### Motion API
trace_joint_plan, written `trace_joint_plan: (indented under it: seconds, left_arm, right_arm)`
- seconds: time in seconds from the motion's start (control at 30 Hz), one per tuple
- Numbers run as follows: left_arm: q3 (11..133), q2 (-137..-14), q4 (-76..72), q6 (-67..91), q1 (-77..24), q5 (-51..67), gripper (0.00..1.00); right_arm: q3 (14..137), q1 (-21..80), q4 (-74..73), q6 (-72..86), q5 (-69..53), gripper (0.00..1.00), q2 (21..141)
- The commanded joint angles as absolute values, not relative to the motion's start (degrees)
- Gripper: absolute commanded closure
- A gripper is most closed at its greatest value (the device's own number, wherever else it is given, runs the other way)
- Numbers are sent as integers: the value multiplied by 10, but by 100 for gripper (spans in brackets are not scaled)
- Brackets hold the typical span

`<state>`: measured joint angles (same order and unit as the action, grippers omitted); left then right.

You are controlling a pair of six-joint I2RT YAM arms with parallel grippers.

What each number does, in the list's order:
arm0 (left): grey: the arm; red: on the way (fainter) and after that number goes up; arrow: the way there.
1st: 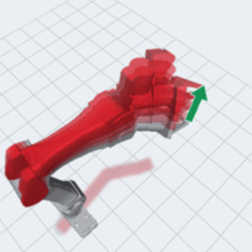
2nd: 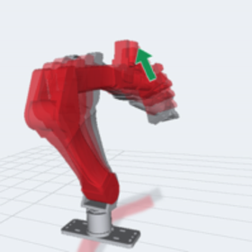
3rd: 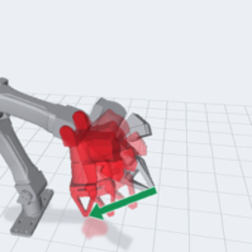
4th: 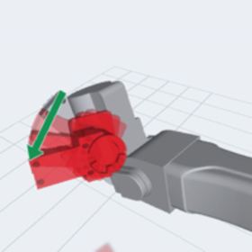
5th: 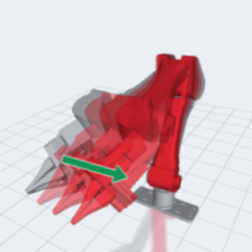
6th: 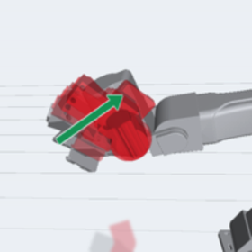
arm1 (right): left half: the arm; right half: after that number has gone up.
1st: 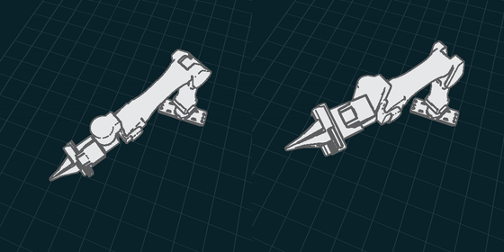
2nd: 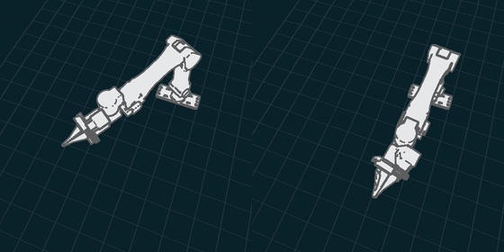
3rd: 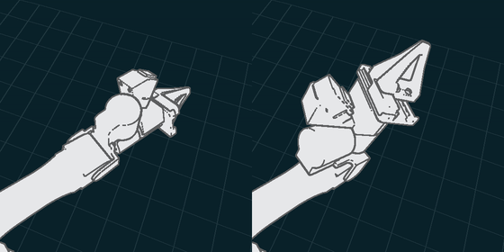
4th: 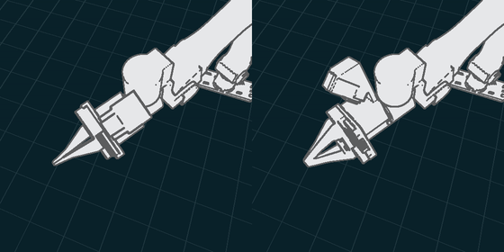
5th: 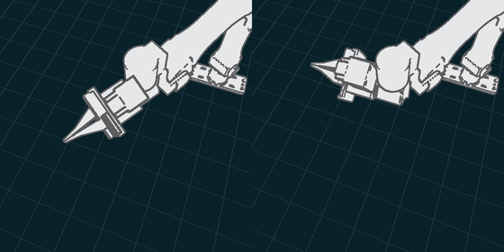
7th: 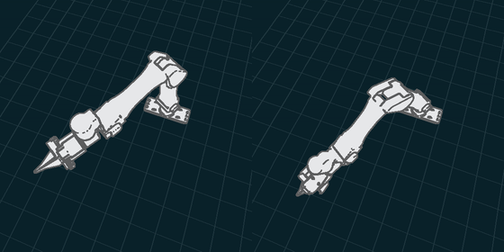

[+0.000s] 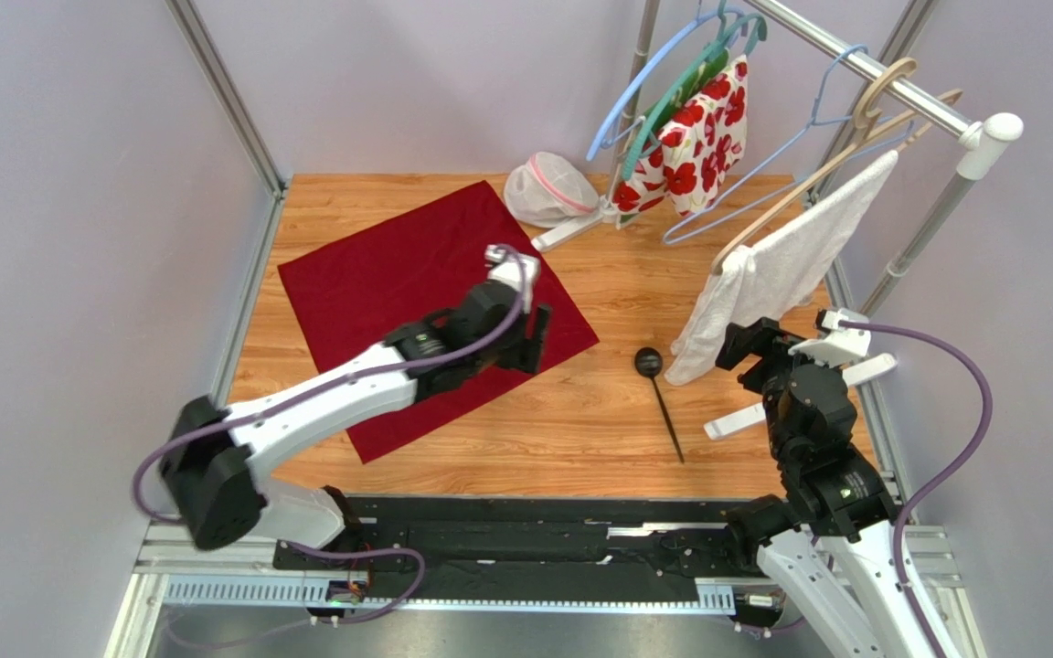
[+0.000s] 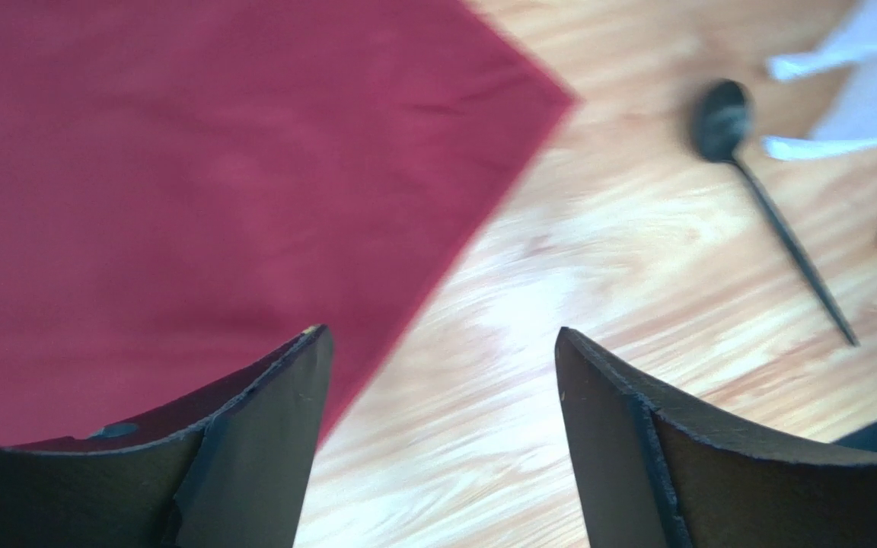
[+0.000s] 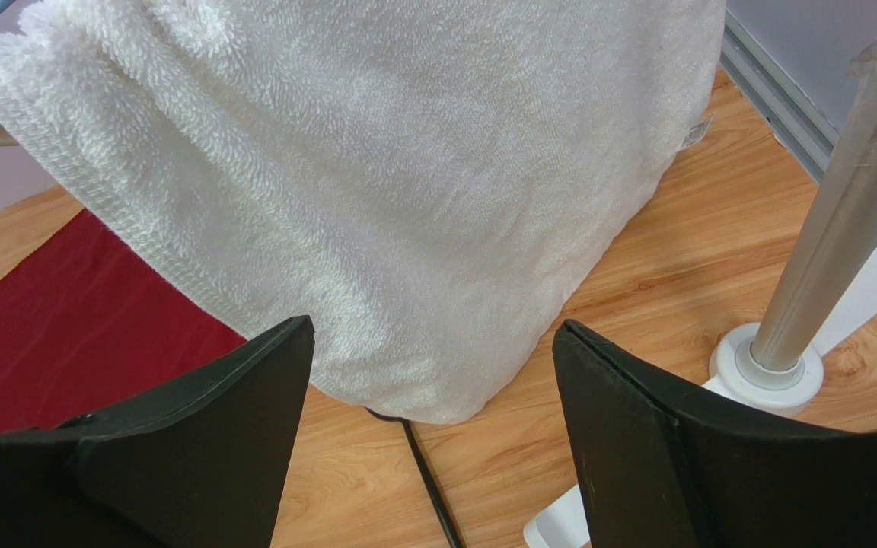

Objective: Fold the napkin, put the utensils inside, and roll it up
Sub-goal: Fold the napkin

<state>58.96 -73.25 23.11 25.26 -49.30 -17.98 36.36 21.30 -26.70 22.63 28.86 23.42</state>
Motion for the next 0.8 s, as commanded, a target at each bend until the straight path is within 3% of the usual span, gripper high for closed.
trace_joint_plan:
  seconds: [0.0,0.03,0.13,0.33,0.77]
  left_arm:
    - [675,-891,178,241,-522,-133,27]
    - [705,-918,178,238,-524,-126,33]
    - [754,-997,173,232,-524,-116,37]
    - [832,-1109,138,208,-524,-74,38]
    - [954,-1252,174,169,-522,-131,39]
  right_arm:
    - [361,214,-254,228,277,20,225]
    - [362,214,-255,229,276,19,223]
    - [361,214,-257,231,274,20,221]
    - [356,214,-253,231,273,20,223]
    - [355,214,-250,229,264,20,235]
